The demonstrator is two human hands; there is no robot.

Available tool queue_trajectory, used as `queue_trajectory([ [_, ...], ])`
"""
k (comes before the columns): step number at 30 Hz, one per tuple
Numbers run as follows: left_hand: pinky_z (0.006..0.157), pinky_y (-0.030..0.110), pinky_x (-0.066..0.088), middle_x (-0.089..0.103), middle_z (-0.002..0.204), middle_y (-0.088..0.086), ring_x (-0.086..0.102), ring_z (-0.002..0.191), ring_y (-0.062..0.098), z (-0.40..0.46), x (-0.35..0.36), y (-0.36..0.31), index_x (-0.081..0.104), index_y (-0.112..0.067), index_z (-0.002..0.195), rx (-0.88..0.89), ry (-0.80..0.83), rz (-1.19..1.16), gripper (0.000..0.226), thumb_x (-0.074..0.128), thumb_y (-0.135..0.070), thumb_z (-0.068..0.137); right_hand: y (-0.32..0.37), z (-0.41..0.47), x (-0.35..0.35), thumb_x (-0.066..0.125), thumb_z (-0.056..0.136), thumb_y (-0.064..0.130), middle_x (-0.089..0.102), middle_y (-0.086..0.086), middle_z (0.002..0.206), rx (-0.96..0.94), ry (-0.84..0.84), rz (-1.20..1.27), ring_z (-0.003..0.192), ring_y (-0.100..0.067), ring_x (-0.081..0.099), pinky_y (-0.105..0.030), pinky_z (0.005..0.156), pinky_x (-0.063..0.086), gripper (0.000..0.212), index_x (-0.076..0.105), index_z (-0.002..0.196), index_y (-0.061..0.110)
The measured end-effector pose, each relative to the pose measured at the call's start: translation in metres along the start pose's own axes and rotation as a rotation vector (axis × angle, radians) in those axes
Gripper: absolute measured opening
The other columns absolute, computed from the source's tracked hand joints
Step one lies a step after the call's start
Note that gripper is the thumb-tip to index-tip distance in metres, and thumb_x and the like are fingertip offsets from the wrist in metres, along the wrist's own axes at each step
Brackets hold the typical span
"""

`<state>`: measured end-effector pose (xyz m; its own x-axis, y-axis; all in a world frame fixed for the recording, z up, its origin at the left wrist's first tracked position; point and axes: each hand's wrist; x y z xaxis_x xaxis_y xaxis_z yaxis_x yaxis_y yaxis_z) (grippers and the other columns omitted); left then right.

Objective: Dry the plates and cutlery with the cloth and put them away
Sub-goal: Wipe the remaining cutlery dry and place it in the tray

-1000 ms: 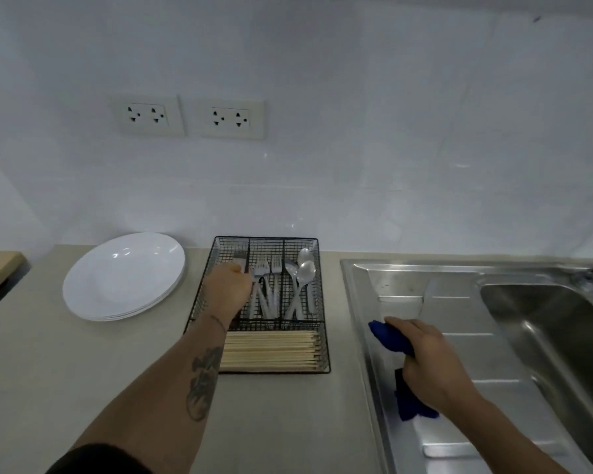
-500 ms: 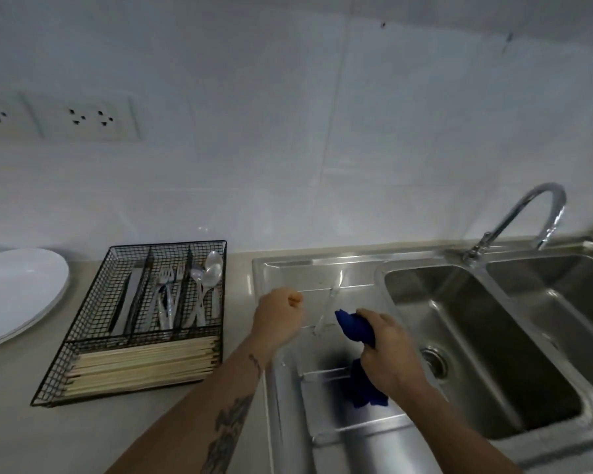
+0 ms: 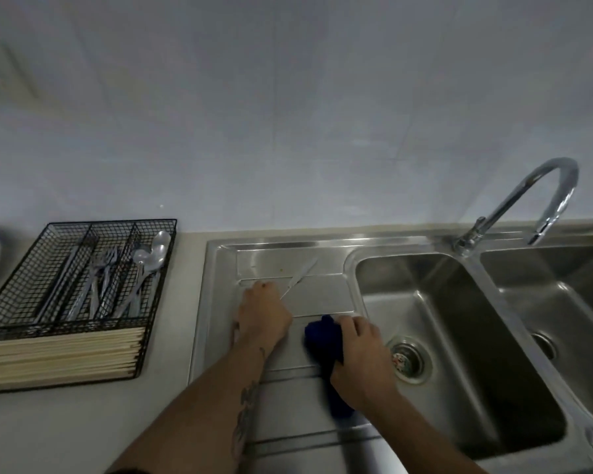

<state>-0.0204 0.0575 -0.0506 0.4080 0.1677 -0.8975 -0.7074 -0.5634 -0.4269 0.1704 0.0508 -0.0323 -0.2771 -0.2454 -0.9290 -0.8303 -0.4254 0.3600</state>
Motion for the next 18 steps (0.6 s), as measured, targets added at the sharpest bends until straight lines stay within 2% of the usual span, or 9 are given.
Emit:
queue_trajectory([
  [3,0.077,0.037,0.057,0.062,0.097,0.007,0.063,0.09,0.028,0.002,-0.005,-0.003,0.065,-0.011,0.089,-0.032,0.046,0.008,0.016,0.06,-0.019,0.076,-0.003,-0.006,0.014,0.06,0.065,0.026,0.047,-0.003,0.131,-0.103,0.012,-0.06,0.122,-0.028,0.043,-0.037,0.099,0.04,0.063,0.05,0.128,0.021],
  [4,0.077,0.038,0.058,0.064,0.096,0.007,0.064,0.088,0.027,0.002,-0.004,-0.002,0.066,-0.012,0.088,-0.037,0.062,0.016,0.017,0.06,-0.023,0.077,-0.004,-0.01,0.018,0.06,0.065,0.029,0.045,-0.002,0.135,-0.111,0.034,-0.076,0.126,-0.028,0.04,-0.039,0.101,0.039,0.065,0.049,0.129,0.024],
  [6,0.079,0.039,0.058,0.065,0.097,0.007,0.064,0.09,0.026,0.003,-0.004,-0.001,0.066,-0.013,0.095,-0.059,0.087,0.048,0.022,0.059,-0.027,0.08,-0.007,-0.013,0.02,0.06,0.071,0.033,0.029,0.002,0.149,-0.114,0.102,-0.096,0.136,-0.028,0.026,-0.042,0.108,0.032,0.071,0.035,0.139,0.033],
  [8,0.083,0.038,0.057,0.064,0.102,0.008,0.063,0.093,0.025,0.002,-0.004,0.001,0.065,-0.01,0.105,-0.054,0.092,0.079,0.027,0.06,-0.024,0.082,-0.012,-0.014,0.018,0.061,0.076,0.033,0.019,0.005,0.153,-0.106,0.145,-0.106,0.14,-0.027,0.018,-0.041,0.11,0.029,0.075,0.025,0.142,0.038],
  [13,0.087,0.034,0.05,0.056,0.117,0.01,0.056,0.104,0.025,-0.003,-0.004,0.01,0.055,-0.01,0.117,0.064,0.099,0.149,0.029,0.058,-0.016,0.088,-0.01,-0.011,0.013,0.066,0.072,0.03,0.029,0.004,0.146,-0.111,0.144,-0.102,0.129,-0.025,0.033,-0.04,0.102,0.04,0.077,0.03,0.139,0.036],
  [15,0.087,0.033,0.048,0.057,0.117,0.01,0.055,0.105,0.025,-0.005,-0.005,0.015,0.055,-0.01,0.115,0.102,0.094,0.17,0.026,0.055,-0.015,0.09,-0.008,-0.01,0.013,0.068,0.069,0.03,0.032,0.004,0.142,-0.098,0.151,-0.11,0.125,-0.025,0.036,-0.04,0.1,0.042,0.078,0.032,0.138,0.034],
  [18,0.088,0.033,0.049,0.059,0.117,0.012,0.058,0.105,0.026,-0.006,-0.009,0.018,0.055,-0.009,0.115,0.143,0.095,0.187,0.027,0.057,-0.015,0.089,-0.004,-0.008,0.011,0.064,0.076,0.024,0.034,0.002,0.14,-0.07,0.129,-0.11,0.121,-0.025,0.04,-0.038,0.098,0.043,0.071,0.033,0.139,0.032],
])
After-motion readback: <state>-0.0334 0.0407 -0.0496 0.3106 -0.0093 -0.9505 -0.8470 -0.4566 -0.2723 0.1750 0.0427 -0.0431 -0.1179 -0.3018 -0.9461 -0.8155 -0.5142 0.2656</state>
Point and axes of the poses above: each hand's wrist, its own z-axis towards the middle knuckle, its own x-axis out of the palm, y = z × x
